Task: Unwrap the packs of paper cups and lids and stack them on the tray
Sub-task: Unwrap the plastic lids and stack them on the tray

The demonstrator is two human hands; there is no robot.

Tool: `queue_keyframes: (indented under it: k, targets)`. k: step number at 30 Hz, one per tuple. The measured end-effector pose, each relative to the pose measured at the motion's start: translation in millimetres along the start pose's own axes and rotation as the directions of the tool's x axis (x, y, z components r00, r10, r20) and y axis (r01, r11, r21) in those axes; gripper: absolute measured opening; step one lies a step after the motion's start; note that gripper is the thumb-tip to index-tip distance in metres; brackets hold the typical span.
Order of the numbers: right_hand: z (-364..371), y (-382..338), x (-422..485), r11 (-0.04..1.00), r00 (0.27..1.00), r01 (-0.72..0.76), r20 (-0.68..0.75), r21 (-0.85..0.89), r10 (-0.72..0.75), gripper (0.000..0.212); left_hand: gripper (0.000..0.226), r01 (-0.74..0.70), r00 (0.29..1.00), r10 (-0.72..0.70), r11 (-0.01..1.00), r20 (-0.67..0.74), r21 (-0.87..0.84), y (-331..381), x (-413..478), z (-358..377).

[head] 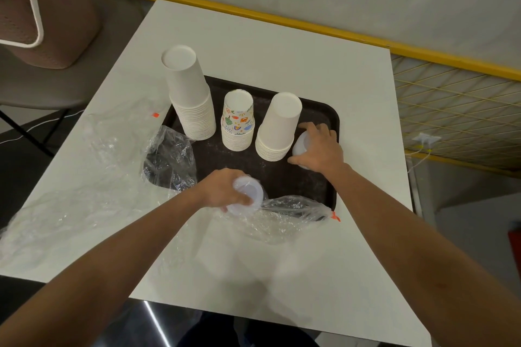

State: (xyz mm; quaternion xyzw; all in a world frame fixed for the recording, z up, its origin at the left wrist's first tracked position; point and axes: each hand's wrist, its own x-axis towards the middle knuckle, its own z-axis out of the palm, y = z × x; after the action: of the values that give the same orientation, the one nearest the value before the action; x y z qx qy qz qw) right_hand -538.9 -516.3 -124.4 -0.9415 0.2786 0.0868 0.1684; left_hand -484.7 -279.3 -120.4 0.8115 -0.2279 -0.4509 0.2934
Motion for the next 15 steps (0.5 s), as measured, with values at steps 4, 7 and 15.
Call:
queue_keyframes:
  k: [4,7,15]
  targets:
    - [-4,8,-9,0.997,0.994,0.049,-0.104,0.065,-0.042,0.093,0.050,-0.006,1.000,0.007,1.000,-0.005,0.007,2,-2,1]
    - [-9,14,-17,0.987,0.980,0.064,-0.194,0.147,-0.035,0.088,0.046,-0.016,1.000,0.016,1.000,-0.013,-0.018,2,-4,2]
    - [-21,27,-50,0.886,0.892,0.081,-0.430,0.456,0.139,0.043,0.030,-0.093,0.992,0.077,0.980,-0.097,-0.174,5,-19,10]
